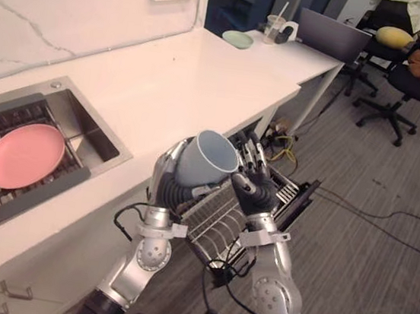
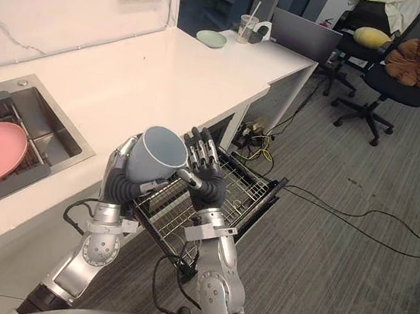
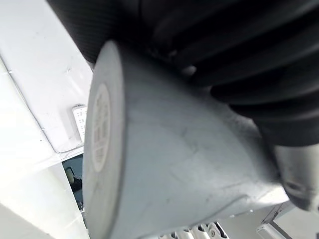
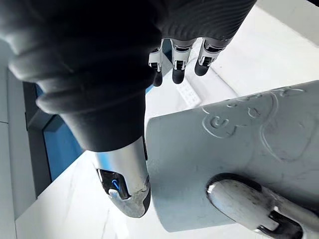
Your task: Walk over to the sink, pick up the cup, carry it to the dishwasher, place the cup inside the dishwasher, then close the dishwasher door
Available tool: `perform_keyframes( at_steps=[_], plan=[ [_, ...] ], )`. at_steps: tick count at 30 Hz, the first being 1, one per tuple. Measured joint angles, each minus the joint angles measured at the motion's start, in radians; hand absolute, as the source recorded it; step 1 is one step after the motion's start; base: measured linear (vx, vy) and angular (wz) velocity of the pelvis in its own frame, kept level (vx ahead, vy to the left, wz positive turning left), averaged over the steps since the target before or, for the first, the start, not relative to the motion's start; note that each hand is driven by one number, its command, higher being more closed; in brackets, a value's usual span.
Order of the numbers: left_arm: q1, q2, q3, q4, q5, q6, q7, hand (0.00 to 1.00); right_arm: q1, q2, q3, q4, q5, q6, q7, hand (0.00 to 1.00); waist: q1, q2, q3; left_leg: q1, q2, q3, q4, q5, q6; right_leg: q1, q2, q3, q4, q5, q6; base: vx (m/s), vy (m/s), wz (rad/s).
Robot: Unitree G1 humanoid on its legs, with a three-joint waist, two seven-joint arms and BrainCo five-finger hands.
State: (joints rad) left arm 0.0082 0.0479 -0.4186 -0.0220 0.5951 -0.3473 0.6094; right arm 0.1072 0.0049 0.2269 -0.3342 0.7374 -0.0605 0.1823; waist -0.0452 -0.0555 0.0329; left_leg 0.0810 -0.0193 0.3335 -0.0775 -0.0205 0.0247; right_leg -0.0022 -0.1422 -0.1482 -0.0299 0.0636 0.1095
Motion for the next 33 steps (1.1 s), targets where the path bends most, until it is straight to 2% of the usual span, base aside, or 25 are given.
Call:
perform_keyframes(
  at_steps=[9,24,25,33],
  plan=[
    [-0.027,0.002,-0.026,0.045,0.000,0.023,-0.002,1.00,-0.014,-0.019,0.046,0.042,-0.037,0.026,-0.019,0.00,-0.006,0.014,-0.017,-0.001,0.000,-0.002,-0.001,0.008,-0.001,0.000,0.001,-0.001,-0.001,0.001,0.001,0.00,0.000,0.00],
    [-0.027,0.033,-0.056,0.054,0.018,0.036,-0.008,1.00,-0.028,-0.072,0.065,0.042,-0.060,0.057,-0.021,0.00,-0.012,0.013,-0.042,-0.012,0.000,-0.004,-0.002,0.018,0.000,-0.011,0.001,-0.001,-0.002,0.006,0.002,-0.02,-0.011,0.00],
    [-0.027,0.035,-0.056,0.056,0.019,0.036,-0.009,1.00,-0.033,-0.080,0.065,0.042,-0.076,0.062,-0.021,1.00,-0.013,0.013,-0.048,-0.014,0.000,-0.004,-0.001,0.019,0.000,-0.014,0.001,-0.001,-0.002,0.007,0.001,0.00,0.000,0.00],
    [-0.030,0.049,-0.058,0.063,0.037,0.041,-0.010,1.00,-0.037,-0.098,0.065,0.041,-0.117,0.068,-0.026,1.00,-0.013,0.011,-0.063,-0.017,0.000,-0.004,-0.003,0.024,0.001,-0.017,0.001,-0.001,-0.002,0.010,0.000,0.00,-0.002,0.00]
  ],
)
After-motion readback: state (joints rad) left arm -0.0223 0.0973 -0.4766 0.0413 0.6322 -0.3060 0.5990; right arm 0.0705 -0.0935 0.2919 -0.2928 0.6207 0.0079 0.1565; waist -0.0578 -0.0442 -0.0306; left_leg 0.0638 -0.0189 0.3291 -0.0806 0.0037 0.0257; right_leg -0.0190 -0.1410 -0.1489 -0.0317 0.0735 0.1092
